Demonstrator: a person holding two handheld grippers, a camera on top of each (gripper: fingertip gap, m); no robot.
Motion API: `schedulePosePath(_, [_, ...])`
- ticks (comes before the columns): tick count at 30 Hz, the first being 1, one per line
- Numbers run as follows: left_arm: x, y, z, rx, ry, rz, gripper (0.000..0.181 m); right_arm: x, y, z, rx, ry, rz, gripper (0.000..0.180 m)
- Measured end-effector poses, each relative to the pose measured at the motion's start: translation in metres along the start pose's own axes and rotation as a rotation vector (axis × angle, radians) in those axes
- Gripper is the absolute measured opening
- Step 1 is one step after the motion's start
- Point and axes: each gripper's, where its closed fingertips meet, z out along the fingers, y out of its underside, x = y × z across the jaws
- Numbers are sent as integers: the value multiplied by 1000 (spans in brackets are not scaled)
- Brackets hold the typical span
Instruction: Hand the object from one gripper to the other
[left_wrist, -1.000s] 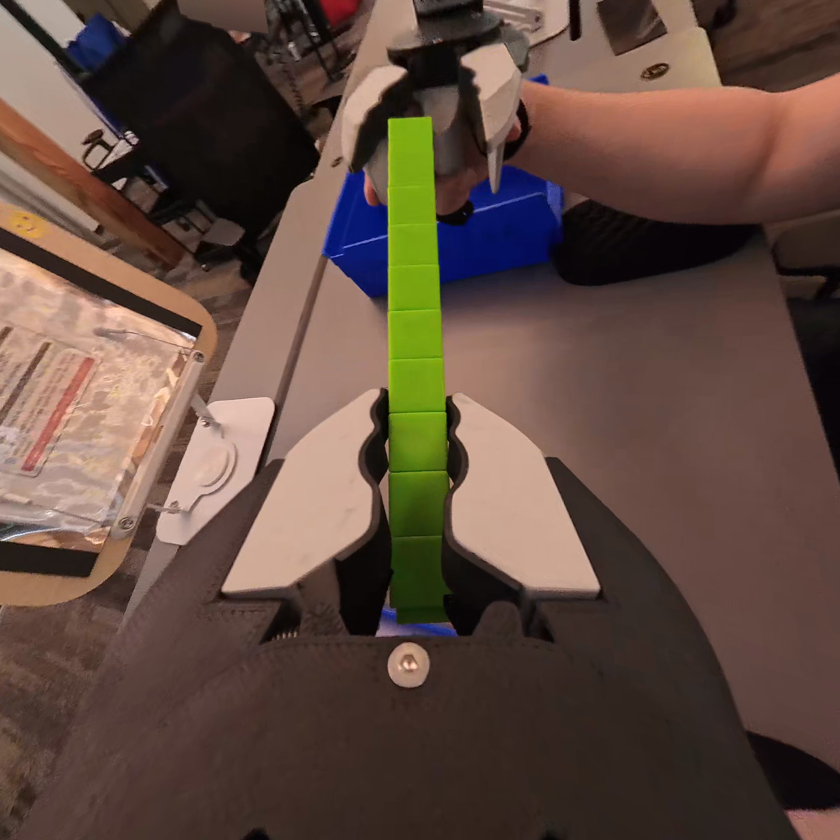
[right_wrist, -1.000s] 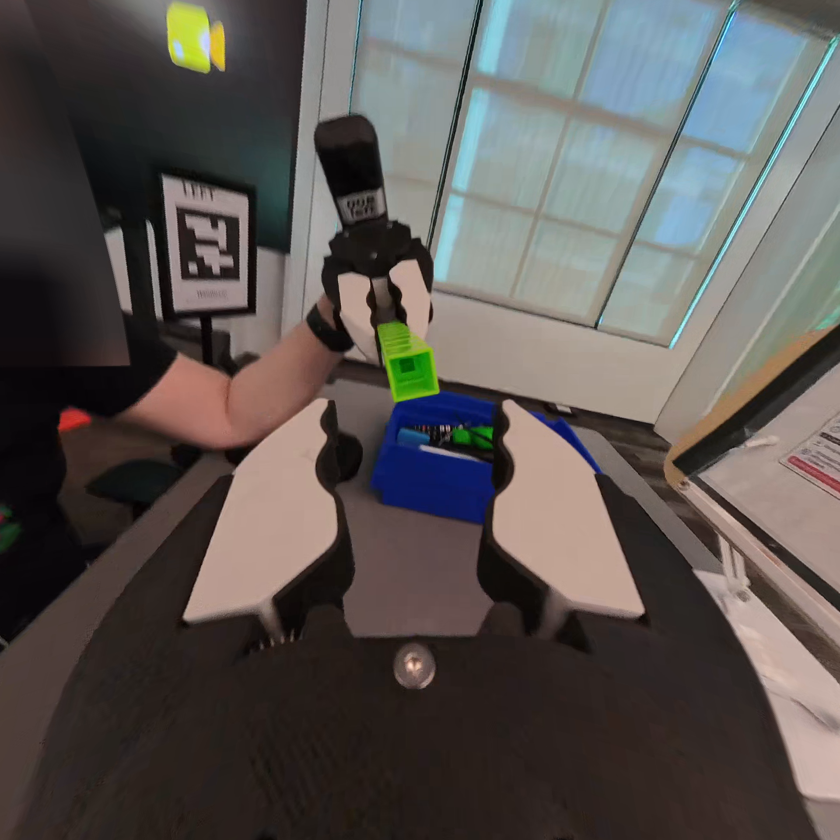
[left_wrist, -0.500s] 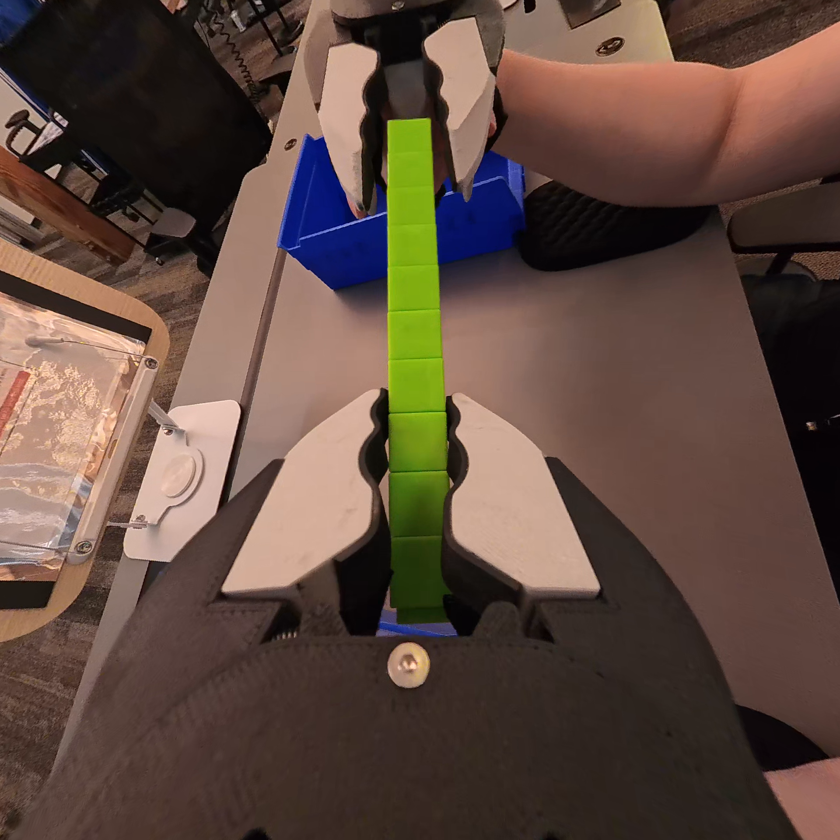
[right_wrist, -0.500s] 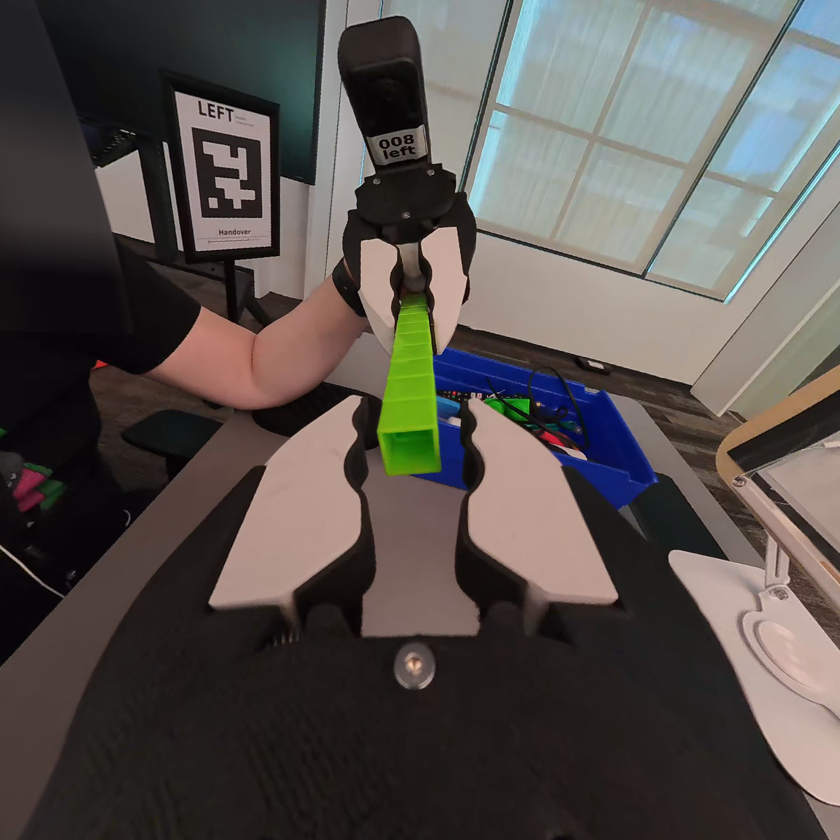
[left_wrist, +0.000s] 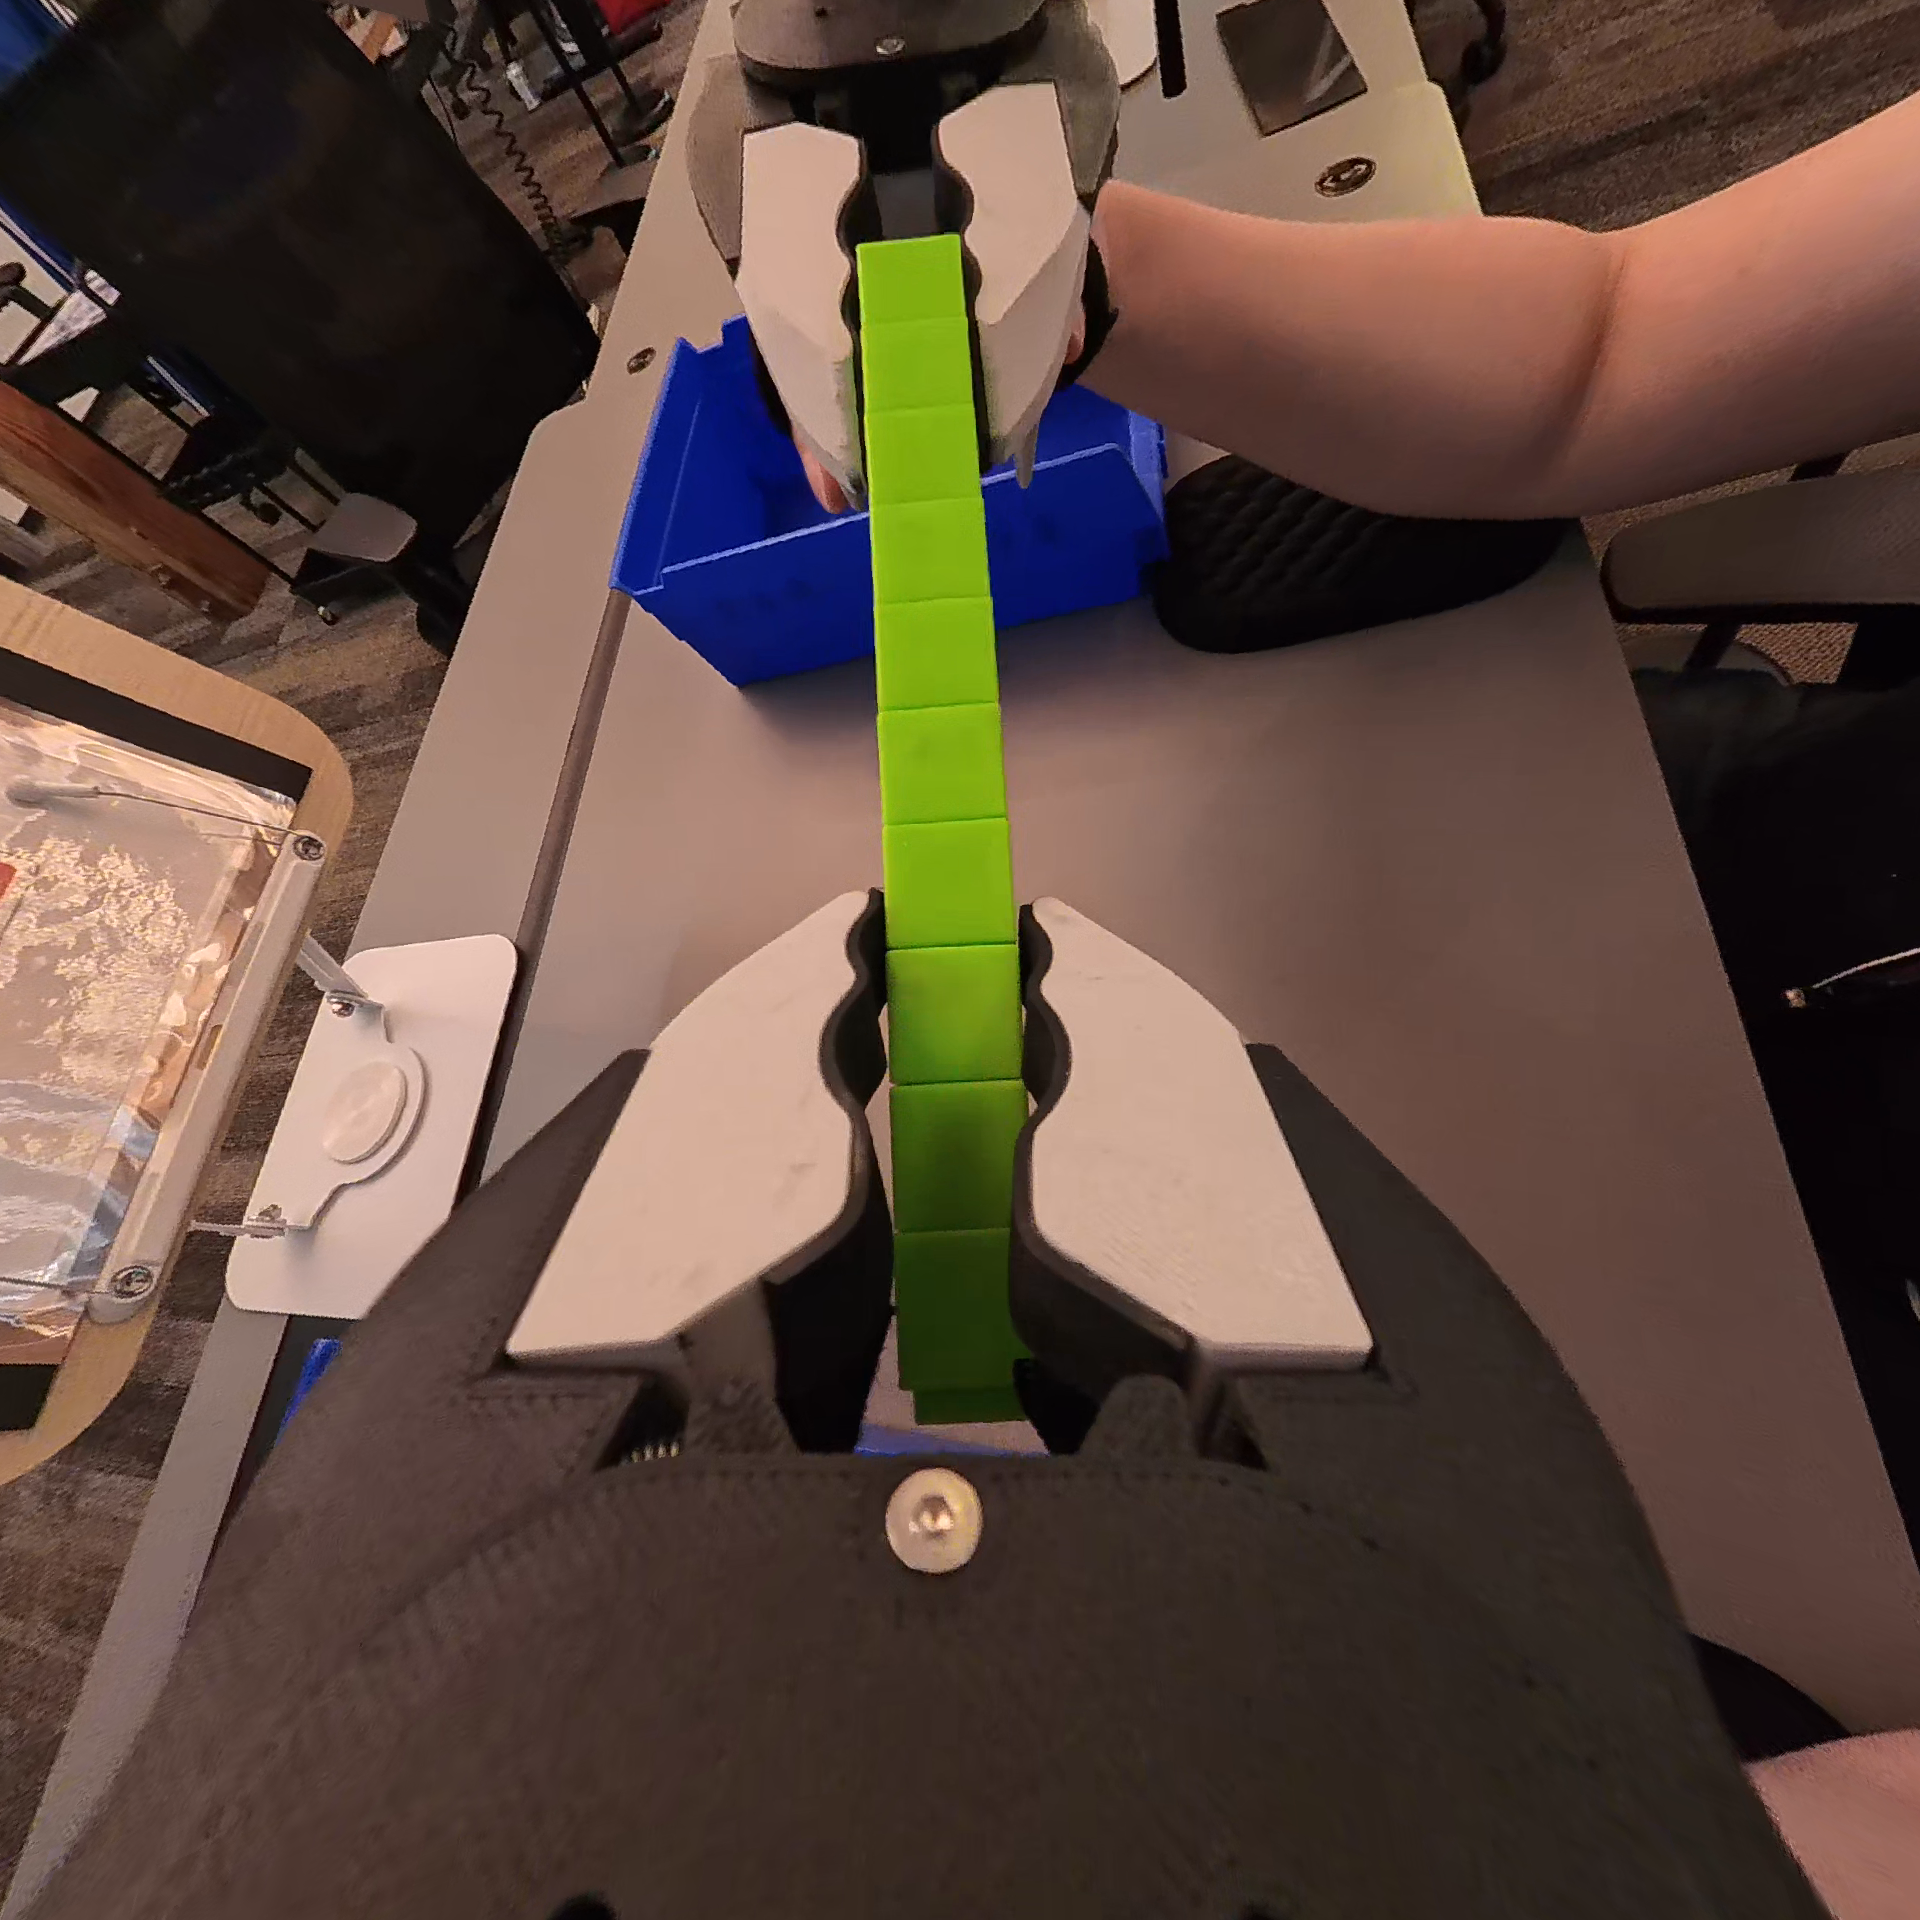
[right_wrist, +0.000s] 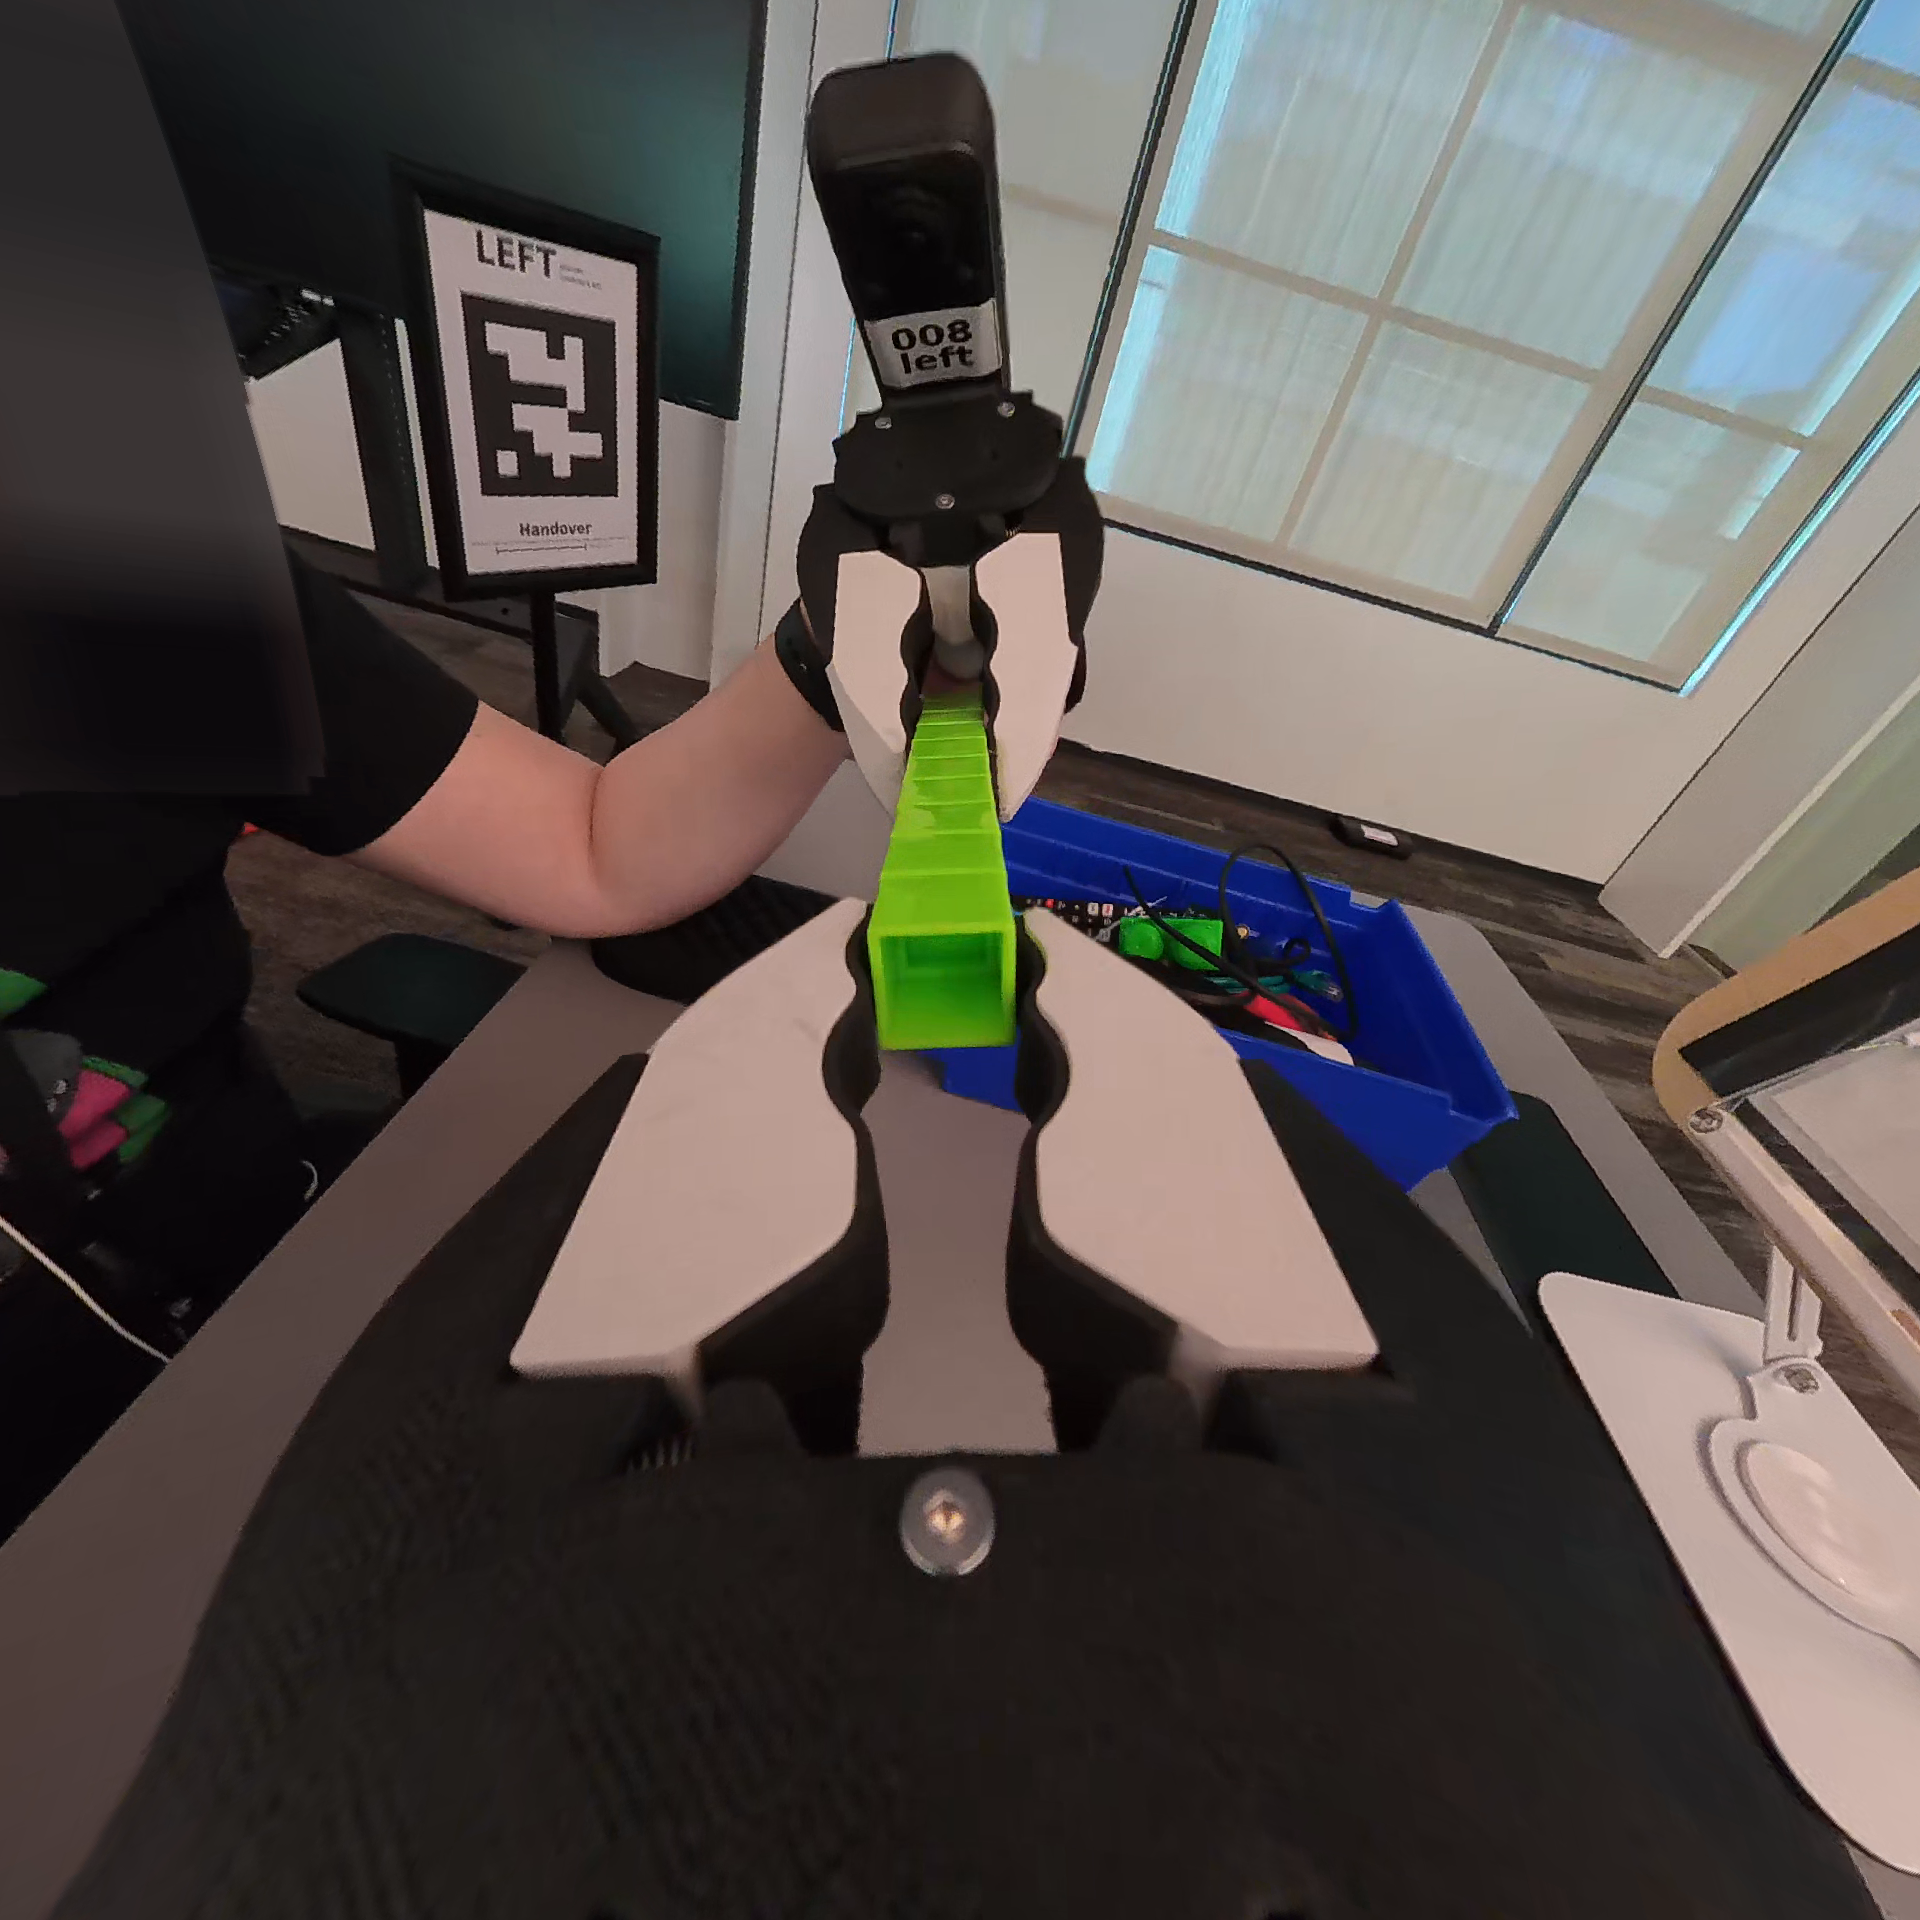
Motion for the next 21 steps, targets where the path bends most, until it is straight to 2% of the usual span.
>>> schedulePosePath(2, [-6, -4, -3, 31, -37, -14, 23, 3, -6, -1, 40, 9, 27, 23])
schedulePosePath(6, [-34, -14, -27, 126, -208, -92, 57, 14, -11, -7, 113, 27, 122, 23])
schedulePosePath(8, [-48, -22, -52, 237, -281, -143, 67, 25, -10, -12, 162, 53, 183, 24])
schedulePosePath(12, [-79, -32, -115, 545, -408, -295, 68, 50, -11, -31, 327, 85, 349, 23])
schedulePosePath(15, [-90, -18, -136, 654, -361, -407, 68, 68, -6, -48, 458, 86, 483, 23])
schedulePosePath(18, [-98, 5, -128, 637, -273, -512, 73, 78, -6, -63, 596, 69, 564, 23])
schedulePosePath(21, [-107, 4, -111, 698, -194, -582, 71, 83, -7, -72, 725, 57, 610, 23])
